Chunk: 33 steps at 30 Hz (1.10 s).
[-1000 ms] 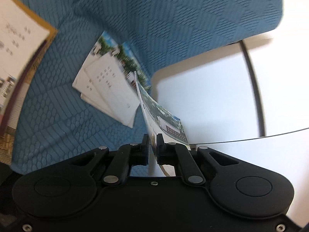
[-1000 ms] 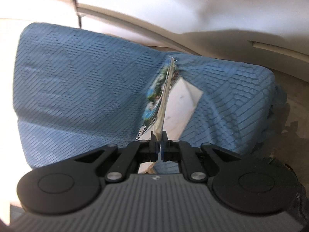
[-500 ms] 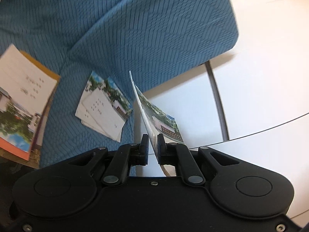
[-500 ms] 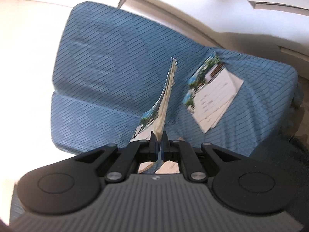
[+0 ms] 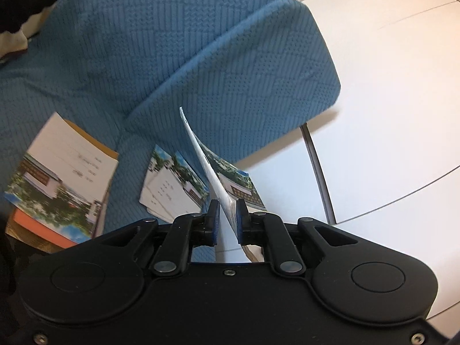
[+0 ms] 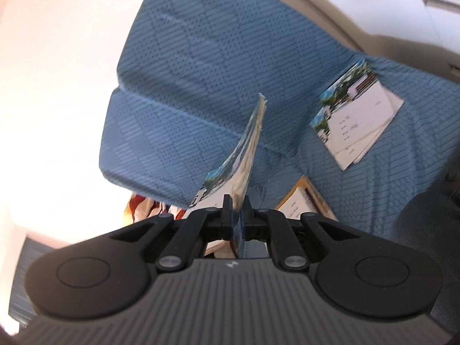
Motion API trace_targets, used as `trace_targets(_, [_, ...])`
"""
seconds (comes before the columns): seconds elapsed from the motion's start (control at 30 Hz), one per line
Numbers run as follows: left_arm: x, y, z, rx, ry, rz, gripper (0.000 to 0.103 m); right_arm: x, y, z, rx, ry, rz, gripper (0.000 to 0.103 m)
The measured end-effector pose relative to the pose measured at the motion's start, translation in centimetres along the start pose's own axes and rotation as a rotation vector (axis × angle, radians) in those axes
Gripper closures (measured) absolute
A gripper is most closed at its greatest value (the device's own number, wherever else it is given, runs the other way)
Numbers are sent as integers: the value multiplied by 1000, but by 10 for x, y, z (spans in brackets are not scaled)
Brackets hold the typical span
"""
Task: Organize objects
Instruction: 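Carry the held postcards with both grippers over the book stack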
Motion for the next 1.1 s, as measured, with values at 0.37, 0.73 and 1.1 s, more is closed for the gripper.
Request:
trace_targets(0.37, [-67, -5, 3, 56, -35, 11, 93, 19, 28, 61, -49, -41, -110, 95])
trace_targets(0.73, [-144, -11, 18, 20, -113, -25, 92, 41, 63, 120, -114, -1, -191, 95])
trace_targets(1.1, [-199, -15, 48, -39, -199, -32, 93, 54, 87, 166, -156, 98, -281, 95])
Point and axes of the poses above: each gripper's, at about its wrist camera, not at the fingertips, and z roughly the way its jaws point, x to its right, y to its underside, the point moved 3 cm from there along z, roughly the way its jaws point
